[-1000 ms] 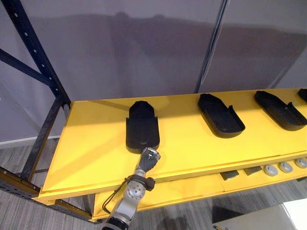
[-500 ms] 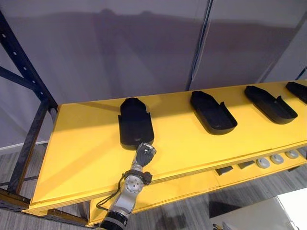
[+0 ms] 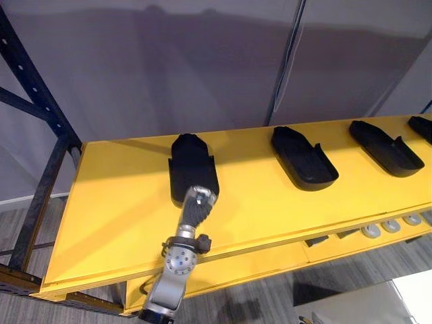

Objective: Walk over and take plastic housings, then place them on the shelf

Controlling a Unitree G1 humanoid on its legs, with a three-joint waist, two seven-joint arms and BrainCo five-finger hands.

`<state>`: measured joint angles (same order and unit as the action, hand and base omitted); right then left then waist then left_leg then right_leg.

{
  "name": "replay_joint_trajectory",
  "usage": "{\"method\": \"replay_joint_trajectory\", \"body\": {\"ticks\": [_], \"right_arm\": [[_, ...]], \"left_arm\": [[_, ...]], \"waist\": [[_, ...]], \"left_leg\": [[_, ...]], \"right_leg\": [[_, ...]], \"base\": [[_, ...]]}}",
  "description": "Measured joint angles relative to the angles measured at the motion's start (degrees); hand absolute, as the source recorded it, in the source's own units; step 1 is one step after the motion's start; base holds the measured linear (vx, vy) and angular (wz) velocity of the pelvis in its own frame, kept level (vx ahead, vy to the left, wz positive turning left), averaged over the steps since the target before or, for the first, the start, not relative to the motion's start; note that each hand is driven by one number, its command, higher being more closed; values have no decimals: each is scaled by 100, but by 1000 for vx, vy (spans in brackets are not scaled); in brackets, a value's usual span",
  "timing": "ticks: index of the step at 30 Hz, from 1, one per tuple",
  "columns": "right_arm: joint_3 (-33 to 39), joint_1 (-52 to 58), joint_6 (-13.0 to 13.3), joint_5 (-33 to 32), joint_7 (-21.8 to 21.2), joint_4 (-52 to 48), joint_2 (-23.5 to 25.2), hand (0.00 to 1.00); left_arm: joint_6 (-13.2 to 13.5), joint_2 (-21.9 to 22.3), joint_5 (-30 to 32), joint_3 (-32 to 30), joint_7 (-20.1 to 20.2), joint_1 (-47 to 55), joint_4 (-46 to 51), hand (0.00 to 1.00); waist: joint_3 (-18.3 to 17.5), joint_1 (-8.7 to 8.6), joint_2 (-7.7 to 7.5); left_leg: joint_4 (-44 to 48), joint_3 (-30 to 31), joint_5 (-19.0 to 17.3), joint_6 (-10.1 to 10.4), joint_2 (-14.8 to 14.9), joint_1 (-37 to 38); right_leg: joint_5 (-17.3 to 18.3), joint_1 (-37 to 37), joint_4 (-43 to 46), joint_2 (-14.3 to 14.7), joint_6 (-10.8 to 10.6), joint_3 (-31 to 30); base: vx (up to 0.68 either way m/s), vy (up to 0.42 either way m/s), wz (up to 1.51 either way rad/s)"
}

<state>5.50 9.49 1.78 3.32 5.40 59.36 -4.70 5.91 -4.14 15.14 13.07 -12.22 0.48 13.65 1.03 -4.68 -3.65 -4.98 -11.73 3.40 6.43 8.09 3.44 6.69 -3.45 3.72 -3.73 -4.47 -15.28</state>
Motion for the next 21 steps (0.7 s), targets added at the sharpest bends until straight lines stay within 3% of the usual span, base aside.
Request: {"method": "replay_joint_trajectory", "body": {"ticks": [6, 12, 14, 17, 19, 21], "right_arm": [[2, 66, 58, 0, -45, 54, -37, 0], [13, 150, 67, -2, -43, 34, -13, 0], [16, 221, 64, -2, -44, -22, -8, 0], [13, 232, 59, 3, -49, -96, -3, 0], [6, 287, 57, 17, -81, -287, 13, 0], [4, 278, 55, 51, -124, -517, 43, 0]], "left_arm": [[431, 17, -293, -975, -393, 550, 1374, 100], [470, 219, -832, -2208, -819, 1451, 1582, 100], [459, 334, -966, -2708, -865, 1673, 1489, 100], [401, 386, -1149, -3183, -875, 1769, 1076, 100], [248, 407, -1148, -3424, -870, 1785, 588, 100], [-68, 457, -1066, -3653, -834, 1795, -309, 100]], "waist": [[32, 230, 63], [38, 460, 68], [30, 592, 42], [27, 644, 36], [27, 705, 36], [30, 713, 41]], "left_leg": [[-23, 160, -18, -25, 8, -22], [-21, 475, 48, -35, -3, -123], [-2, 515, 85, -67, -17, -125], [2, 557, 89, -62, -23, -114], [14, 556, 75, -48, -18, -111], [29, 549, 51, -19, -16, -110]], "right_leg": [[16, -43, 95, 21, -9, 64], [140, -60, 188, 39, -10, 353], [147, -90, 193, 28, -6, 400], [147, -146, 192, 14, -7, 491], [148, -154, 191, 15, -6, 504], [149, -156, 192, 12, -5, 512]], "base": [[-76, 23, 12], [-77, -7, 22], [-15, 0, 14], [-12, 4, 11], [-17, 2, 0], [-33, 6, -1]]}}
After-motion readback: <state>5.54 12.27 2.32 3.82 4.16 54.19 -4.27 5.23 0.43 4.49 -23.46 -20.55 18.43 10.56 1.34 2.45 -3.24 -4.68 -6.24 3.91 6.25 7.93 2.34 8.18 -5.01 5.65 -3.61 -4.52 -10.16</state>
